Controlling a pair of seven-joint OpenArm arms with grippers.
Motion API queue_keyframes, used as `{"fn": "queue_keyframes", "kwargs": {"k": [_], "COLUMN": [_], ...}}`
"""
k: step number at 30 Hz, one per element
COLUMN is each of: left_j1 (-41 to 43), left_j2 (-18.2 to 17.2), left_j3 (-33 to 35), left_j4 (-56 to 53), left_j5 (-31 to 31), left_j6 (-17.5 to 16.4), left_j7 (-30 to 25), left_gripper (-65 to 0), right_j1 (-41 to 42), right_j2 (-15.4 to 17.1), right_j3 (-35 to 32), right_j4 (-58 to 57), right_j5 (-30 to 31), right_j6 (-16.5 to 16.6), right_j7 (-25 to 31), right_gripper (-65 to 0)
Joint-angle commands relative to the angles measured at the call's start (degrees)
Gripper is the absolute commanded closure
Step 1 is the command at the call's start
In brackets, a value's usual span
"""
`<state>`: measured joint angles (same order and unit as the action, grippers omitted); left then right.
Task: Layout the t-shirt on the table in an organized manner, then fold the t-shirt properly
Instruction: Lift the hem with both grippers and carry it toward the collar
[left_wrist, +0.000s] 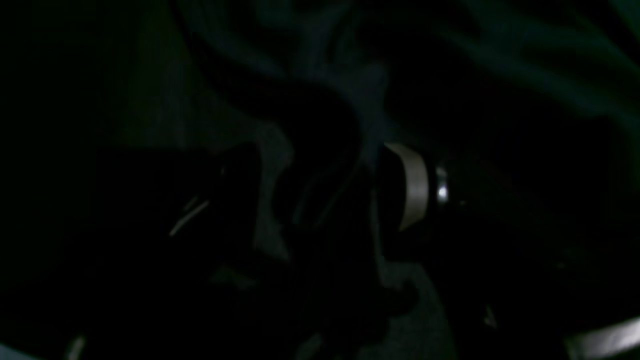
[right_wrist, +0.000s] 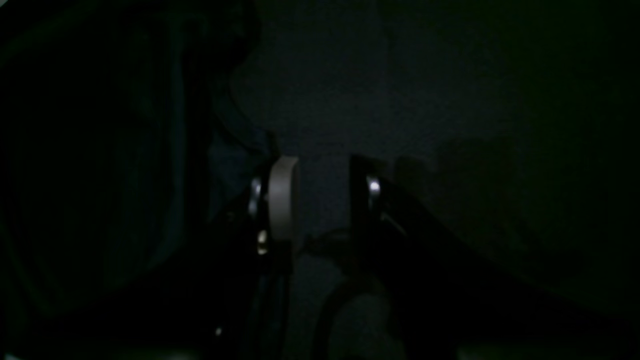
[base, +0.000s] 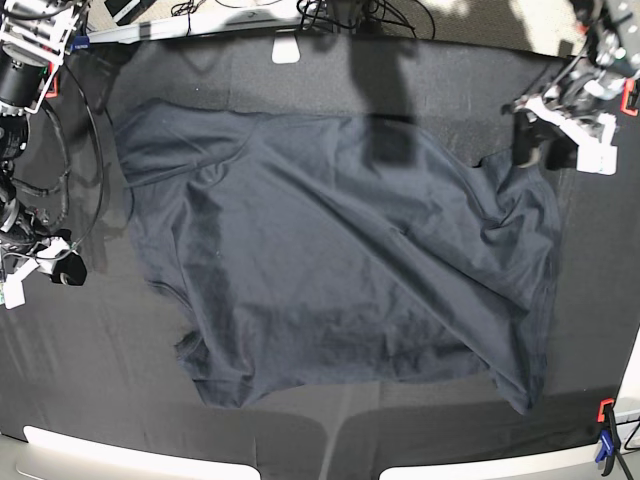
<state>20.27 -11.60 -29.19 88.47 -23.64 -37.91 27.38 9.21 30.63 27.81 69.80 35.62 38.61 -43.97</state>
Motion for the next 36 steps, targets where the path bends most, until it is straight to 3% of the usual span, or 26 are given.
{"fn": "queue_keyframes", "kwargs": {"k": [1,3,5,7,10,15,21,28,36], "left_j1": [-0.3,-0.2,-0.2,-0.3,-0.3,-0.3,-0.3,-0.3,-0.3], "left_j2": [-0.7,-0.6,-0.6,-0.7,-0.7,-0.7,-0.7,-0.7,-0.7], "left_j3": [-0.2,-0.2,-0.2,-0.2,-0.2,-0.2,-0.2,-0.2,-0.2], "left_j4": [0.7,0.7,0.7,0.7,0.7,0.7,0.7,0.7,0.7], "left_j5": [-1.0,-1.6,-2.4,-4.0,-7.5,-8.0,-8.0,-8.0,-8.0], "left_j6": [-0.2,-0.2,-0.2,-0.2,-0.3,-0.3,-0.3,-0.3,-0.3], "left_j7": [-1.3,-1.3,-1.2,-0.7,2.3,2.6,2.6,2.0,1.3], "left_gripper": [-34.4,-34.3,-29.7,-20.4,0.0,0.0,0.0,0.0,0.0], "right_j1": [1.2,1.2,1.2,1.2,1.2,1.2,-5.0,-17.0,-20.4], "right_j2": [1.4,1.4,1.4,1.4,1.4,1.4,1.2,0.0,-3.1], "right_j3": [0.3,0.3,0.3,0.3,0.3,0.3,0.3,0.3,0.3], "right_j4": [1.0,1.0,1.0,1.0,1.8,5.4,13.4,19.0,18.9], "right_j5": [1.0,1.0,1.0,1.5,5.9,15.8,19.1,18.8,10.7], "right_j6": [0.6,0.6,0.6,0.6,1.4,1.4,1.4,1.3,1.4], "right_j7": [1.3,1.2,1.1,-0.4,-7.1,-20.7,-20.8,-20.8,-13.8], "right_gripper": [-17.1,-17.1,-17.1,-17.1,-17.1,-17.1,-17.1,-17.1,-17.1]}}
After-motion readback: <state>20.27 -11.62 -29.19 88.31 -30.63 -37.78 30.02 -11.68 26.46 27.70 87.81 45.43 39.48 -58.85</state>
